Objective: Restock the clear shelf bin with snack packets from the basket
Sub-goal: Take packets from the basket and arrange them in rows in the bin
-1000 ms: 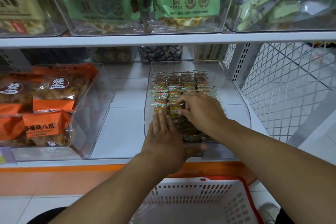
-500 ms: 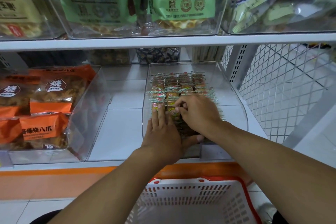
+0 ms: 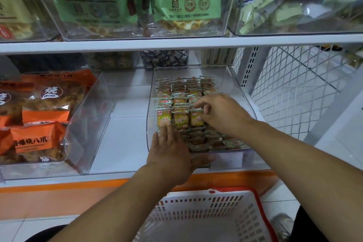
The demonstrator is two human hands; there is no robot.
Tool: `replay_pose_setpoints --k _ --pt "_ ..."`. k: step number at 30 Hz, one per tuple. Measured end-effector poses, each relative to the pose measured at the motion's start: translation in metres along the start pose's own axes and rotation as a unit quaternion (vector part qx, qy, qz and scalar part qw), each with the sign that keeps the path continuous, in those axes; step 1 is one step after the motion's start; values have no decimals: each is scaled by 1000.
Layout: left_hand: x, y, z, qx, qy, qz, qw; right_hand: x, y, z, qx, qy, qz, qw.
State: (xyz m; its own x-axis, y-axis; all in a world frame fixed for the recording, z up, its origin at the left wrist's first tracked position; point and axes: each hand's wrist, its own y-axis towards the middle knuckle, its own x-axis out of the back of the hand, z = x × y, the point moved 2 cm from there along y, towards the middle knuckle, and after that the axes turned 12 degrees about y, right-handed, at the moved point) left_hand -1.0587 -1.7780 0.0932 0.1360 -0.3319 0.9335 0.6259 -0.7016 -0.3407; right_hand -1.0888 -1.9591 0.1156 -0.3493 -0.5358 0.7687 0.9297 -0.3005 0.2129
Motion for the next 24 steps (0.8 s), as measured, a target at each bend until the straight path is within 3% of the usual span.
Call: replay_pose_setpoints --k 3,6,13,15,18,21,24 --pt "1 0 1 4 10 8 1000 -22 0 15 71 -89 13 993" --pt "2 -1 3 5 2 8 1000 -34 2 22 81 -136 12 987" --pt "1 0 7 -8 -17 -17 1000 -44 -1 32 98 -106 34 989" --pt "0 0 8 -5 -24 -17 1000 -32 2 29 64 -47 14 997" --pt "0 1 7 1 -36 -11 999 -3 10 22 -23 155 -28 987" --pt "-1 2 6 4 -49 -20 999 11 11 14 -161 401 -104 896" --pt "-2 3 5 -4 -52 -34 998 4 10 12 -237 503 -69 828"
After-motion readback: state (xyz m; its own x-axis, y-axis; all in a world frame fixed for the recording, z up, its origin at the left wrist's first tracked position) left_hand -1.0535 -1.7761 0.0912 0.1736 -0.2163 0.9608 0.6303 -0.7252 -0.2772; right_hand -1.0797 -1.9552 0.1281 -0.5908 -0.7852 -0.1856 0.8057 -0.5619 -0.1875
